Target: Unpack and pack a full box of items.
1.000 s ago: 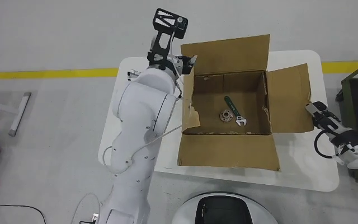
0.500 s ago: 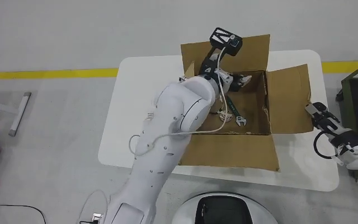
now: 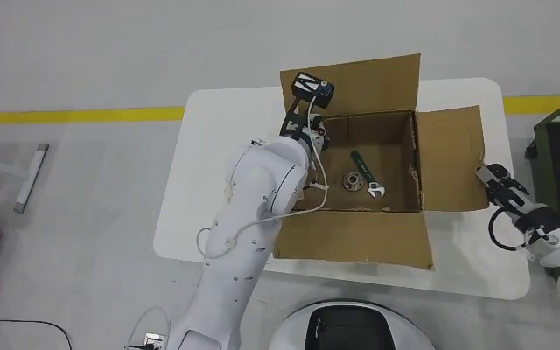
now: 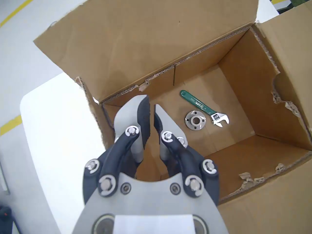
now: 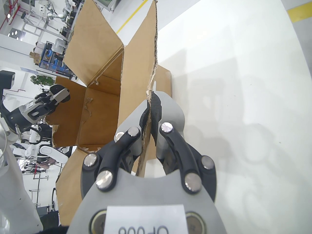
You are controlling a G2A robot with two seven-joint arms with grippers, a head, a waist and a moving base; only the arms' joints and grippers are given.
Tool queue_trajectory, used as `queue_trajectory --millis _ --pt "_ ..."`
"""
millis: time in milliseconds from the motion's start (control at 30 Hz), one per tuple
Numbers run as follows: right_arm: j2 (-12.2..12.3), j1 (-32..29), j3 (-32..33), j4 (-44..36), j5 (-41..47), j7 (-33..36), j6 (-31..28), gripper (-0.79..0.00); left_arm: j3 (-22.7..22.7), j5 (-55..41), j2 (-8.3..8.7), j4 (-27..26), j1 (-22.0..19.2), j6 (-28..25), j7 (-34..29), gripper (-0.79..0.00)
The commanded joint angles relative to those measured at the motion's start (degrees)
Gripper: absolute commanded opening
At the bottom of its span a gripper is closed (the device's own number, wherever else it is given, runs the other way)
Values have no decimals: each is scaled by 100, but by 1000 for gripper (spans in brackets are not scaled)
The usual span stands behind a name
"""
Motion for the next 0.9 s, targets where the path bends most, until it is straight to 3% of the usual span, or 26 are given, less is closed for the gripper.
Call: queue_trajectory --millis 0,167,433,700,867 --pt "3 7 -18 19 -45 13 11 -785 -90 101 24 -82 73 3 -71 -711" --pt "14 7 -18 77 -157 75 -10 -785 -270 17 45 -346 164 78 -92 -517" --pt "18 8 13 159 -193 53 22 -785 -192 383 64 -271 79 -61 -113 -539" --pt "17 -38 25 183 -214 36 37 -785 -550 745 135 -432 108 -136 -223 -523" --pt "18 -44 4 201 -242 38 41 -785 -780 1036 189 -436 253 -153 -248 -576"
